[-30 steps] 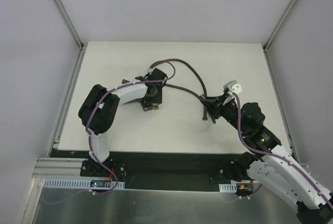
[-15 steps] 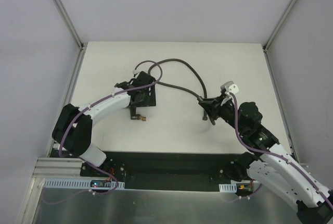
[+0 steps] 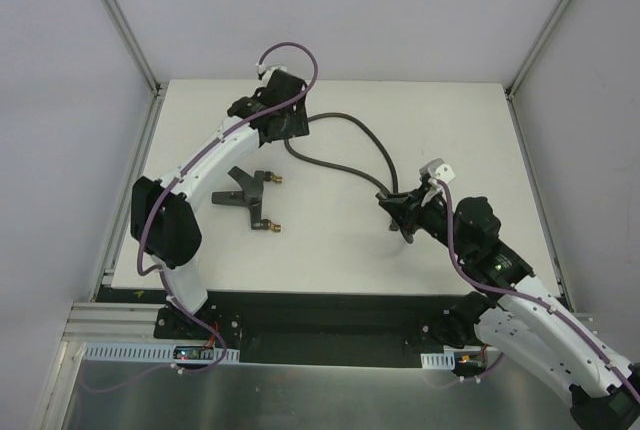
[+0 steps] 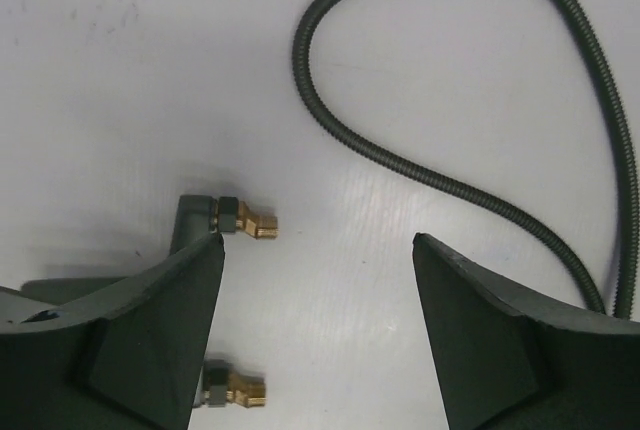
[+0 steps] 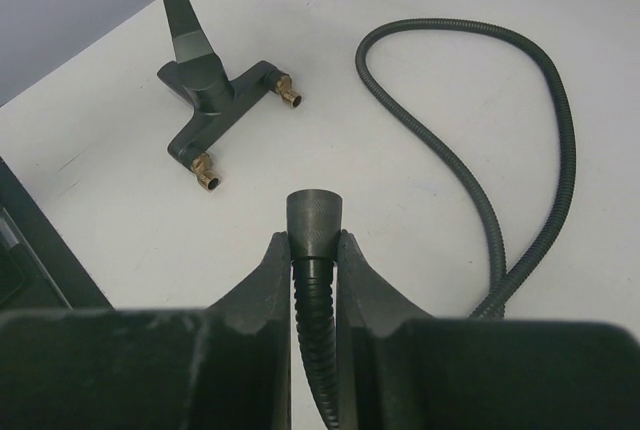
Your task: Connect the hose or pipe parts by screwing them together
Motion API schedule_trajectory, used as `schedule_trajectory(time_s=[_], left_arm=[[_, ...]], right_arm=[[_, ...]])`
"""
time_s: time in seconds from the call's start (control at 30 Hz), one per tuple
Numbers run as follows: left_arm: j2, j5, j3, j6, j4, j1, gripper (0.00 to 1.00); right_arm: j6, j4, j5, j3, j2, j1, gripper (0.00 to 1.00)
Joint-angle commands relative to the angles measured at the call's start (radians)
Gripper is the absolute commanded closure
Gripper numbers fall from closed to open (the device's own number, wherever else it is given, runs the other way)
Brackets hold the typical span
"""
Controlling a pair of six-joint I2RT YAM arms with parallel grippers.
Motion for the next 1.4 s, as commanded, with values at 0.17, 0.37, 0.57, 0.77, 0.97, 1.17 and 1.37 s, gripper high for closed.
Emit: schedule_trajectory(time_s=[0.17, 0.37, 0.57, 0.77, 0.97, 1.17, 1.37], left_arm=[[0.025, 0.38, 0.007, 0.367, -0.161, 0.172, 0.25], [0.09, 0.431, -0.054, 0.389, -0.172, 0.216, 0.36], [0.156, 0.468, -0.073, 0.421, -0.175, 0.214, 0.36], [0.214, 0.431, -0.077, 0.421, -0.173, 0.214, 0.38], [0.23, 0.362, -0.087, 0.424, -0.175, 0.214, 0.42], [0.253, 0.285, -0.09, 0.432, -0.175, 0.214, 0.35], [0.288, 0.32, -0.108, 0.423, -0.167, 0.214, 0.51]], right_arm=[[0.008, 0.064, -0.029, -0.006, -0.033, -0.002, 0.99], [0.009, 0.087, -0.038, -0.012, -0.015, -0.002, 0.99], [0.011, 0.092, -0.033, -0.021, -0.013, -0.002, 0.99], [0.012, 0.1, -0.043, -0.015, -0.005, -0.002, 0.99], [0.012, 0.101, -0.044, -0.018, -0.016, 0.0, 0.99], [0.014, 0.106, -0.046, -0.023, -0.022, -0.002, 0.99], [0.008, 0.104, -0.04, -0.026, -0.03, -0.002, 0.99]])
